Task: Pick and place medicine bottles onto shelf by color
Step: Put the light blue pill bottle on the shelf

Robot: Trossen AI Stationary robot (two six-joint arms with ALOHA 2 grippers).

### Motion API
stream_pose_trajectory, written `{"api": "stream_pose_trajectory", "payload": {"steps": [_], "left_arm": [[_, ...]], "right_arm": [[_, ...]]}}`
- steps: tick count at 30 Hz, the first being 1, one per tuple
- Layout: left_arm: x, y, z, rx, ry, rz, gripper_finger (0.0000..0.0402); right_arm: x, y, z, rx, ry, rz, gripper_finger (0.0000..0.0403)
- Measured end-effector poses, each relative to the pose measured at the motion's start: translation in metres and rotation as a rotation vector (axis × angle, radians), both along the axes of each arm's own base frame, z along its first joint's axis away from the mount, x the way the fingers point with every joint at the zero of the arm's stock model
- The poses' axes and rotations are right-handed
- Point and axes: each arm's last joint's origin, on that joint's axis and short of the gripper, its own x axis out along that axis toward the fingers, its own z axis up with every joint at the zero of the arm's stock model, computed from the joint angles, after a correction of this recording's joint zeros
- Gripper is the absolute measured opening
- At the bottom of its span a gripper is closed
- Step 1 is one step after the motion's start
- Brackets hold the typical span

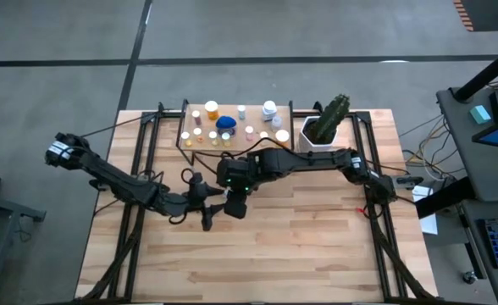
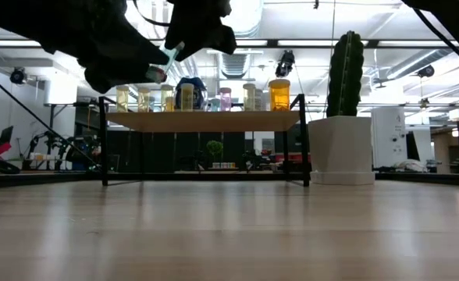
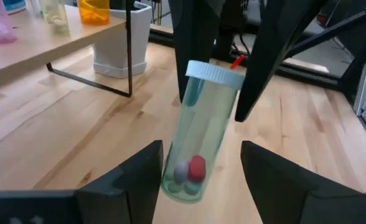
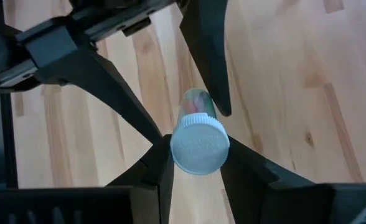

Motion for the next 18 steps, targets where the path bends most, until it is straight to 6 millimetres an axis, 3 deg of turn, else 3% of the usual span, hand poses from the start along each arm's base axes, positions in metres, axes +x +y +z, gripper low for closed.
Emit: {"api": "stream_pose_trajectory", "payload": {"steps": [4,8,12,18], "left_arm": [[0.0008,-0.0002,-0.0001,-0.005,-0.006,0.001,0.0176],[-0.0007,0.0007,0.0018,-0.007,-0.011,0.003,0.0123],[-0.001,0.0009,0.0034,-0.012,-0.02,-0.001,0.0073],[-0.0026,0.0018,0.0078,-0.018,-0.041,0.008,0.007]], "right_arm": [[-0.0008,-0.0001,0.0019,-0.004,-0.006,0.008,0.0102],[-0.0009,0.0002,0.0034,-0.001,-0.012,0.012,0.0107],[0.0,-0.0003,0.0048,-0.009,-0.028,0.006,0.0136],[0.0009,-0.0003,0.0071,-0.015,-0.05,0.011,0.0199]]}}
